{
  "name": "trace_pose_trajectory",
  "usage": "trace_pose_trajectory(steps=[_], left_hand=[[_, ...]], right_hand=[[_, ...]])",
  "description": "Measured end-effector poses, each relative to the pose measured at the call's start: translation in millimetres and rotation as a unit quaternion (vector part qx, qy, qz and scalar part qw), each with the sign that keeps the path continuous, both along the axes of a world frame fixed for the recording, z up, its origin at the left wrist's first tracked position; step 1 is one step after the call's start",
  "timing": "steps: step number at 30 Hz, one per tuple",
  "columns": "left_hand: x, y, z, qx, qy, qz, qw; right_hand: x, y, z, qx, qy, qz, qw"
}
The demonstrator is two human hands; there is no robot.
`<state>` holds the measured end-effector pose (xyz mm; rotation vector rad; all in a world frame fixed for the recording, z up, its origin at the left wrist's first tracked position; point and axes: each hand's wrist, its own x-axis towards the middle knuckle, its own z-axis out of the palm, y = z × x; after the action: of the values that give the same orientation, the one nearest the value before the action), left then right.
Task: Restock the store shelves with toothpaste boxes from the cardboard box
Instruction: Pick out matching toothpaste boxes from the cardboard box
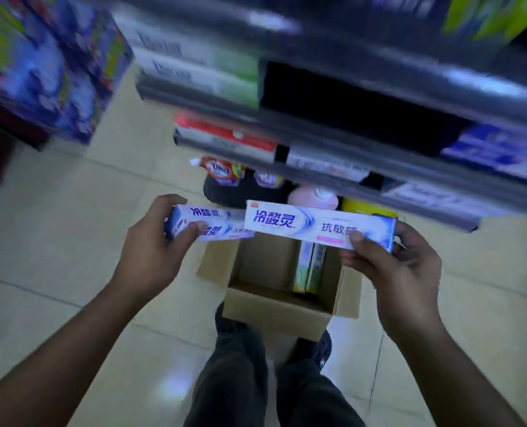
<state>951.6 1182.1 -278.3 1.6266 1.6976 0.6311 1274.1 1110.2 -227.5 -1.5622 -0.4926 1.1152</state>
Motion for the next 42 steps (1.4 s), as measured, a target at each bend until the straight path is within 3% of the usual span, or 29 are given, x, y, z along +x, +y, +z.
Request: trace_pose_trajectory(steps=[5, 11, 18, 28, 35, 42], left_hand=[[-20.9, 22.5, 152.7, 0.078, -0.105, 0.030, 0.991], [-39.5, 55.8, 303.4, 0.192, -0.198, 0.061, 0.959], [-23.1, 85.8, 428.8, 0.212, -0.252, 0.010, 0.944], [38.7, 109.5, 516.4, 0.189, -0.282, -0.146, 0.929], [84.5, 106.0, 554.2, 0.193, -0.362, -0.107, 0.906], [121.2, 113.0, 611.8, 0.274, -0.379, -0.112, 0.877]], right_hand=[[-31.6, 23.1, 143.7, 0.093, 0.013, 0.023, 0.995], [-51.7, 29.5, 269.7, 0.190, -0.042, 0.029, 0.980], [-58.8, 28.5, 379.6, 0.267, -0.085, -0.012, 0.960], [-35.7, 25.5, 466.7, 0.374, -0.090, -0.083, 0.919], [-14.0, 35.5, 499.5, 0.459, -0.129, -0.089, 0.874], [28.6, 62.7, 546.9, 0.452, -0.329, -0.165, 0.812]])
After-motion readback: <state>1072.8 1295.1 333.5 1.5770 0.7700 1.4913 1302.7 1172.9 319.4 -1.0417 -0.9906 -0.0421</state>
